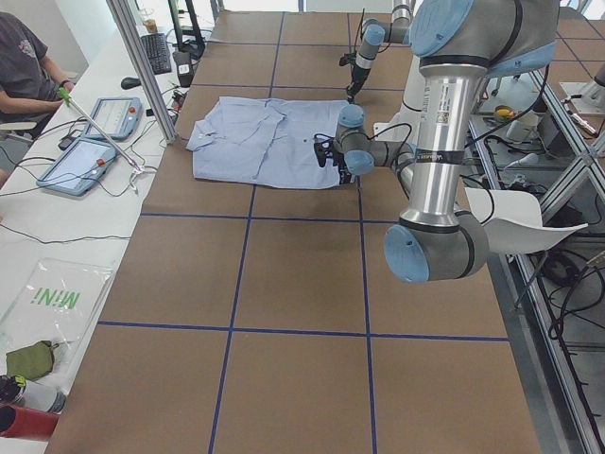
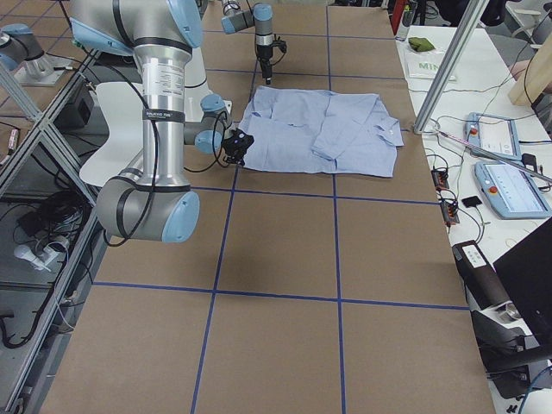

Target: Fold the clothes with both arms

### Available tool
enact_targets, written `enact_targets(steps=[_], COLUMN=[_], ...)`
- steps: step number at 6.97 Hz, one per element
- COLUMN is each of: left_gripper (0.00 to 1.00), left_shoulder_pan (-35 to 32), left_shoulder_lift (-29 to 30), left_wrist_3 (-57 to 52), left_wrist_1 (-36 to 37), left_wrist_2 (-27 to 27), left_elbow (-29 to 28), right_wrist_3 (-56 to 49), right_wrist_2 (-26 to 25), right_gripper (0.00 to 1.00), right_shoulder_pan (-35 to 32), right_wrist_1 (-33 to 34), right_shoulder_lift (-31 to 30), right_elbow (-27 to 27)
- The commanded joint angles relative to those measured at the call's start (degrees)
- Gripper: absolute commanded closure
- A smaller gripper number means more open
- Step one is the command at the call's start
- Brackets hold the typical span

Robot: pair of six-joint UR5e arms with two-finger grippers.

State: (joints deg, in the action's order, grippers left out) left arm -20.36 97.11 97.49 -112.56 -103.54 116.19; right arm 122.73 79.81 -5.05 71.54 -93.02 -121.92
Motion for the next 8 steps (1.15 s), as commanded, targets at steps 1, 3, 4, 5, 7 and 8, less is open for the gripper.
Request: enact_targets(steps=[1,3,4,5,7,8], left_gripper=[0.15,0.17,0.22,0.27,0.46,0.58], left_shoulder_pan=[0.58,1.37,1.55,1.64,1.73,1.64], left_shoulder_lift=[0.01,0.79,2.97,3.78,3.17,3.17], left_wrist_3=[2.26,5.14,5.86,5.95,5.95,5.95], left_wrist_1=[-0.03,-0.12,-0.03,-0.03,-0.03,0.06], left_wrist_2=[0.18,-0.08,-0.08,0.09,0.27,0.18], left_elbow=[0.00,-1.22,-3.05,-4.55,-3.95,-3.69], right_wrist_3=[-0.03,-0.03,-0.03,-0.03,-0.03,0.06], right_wrist_2=[0.08,-0.01,-0.01,-0.01,-0.01,-0.01], right_gripper=[1.00,1.00,1.00,1.00,1.00,1.00], right_shoulder_pan=[-0.40,-0.40,-0.40,-0.40,-0.31,-0.31], right_wrist_1=[0.00,0.00,0.00,0.00,0.00,0.00], right_shoulder_lift=[-0.41,-0.49,-0.49,-0.58,-0.41,-0.41], right_elbow=[-0.95,-0.95,-0.95,-0.95,-0.86,-0.86])
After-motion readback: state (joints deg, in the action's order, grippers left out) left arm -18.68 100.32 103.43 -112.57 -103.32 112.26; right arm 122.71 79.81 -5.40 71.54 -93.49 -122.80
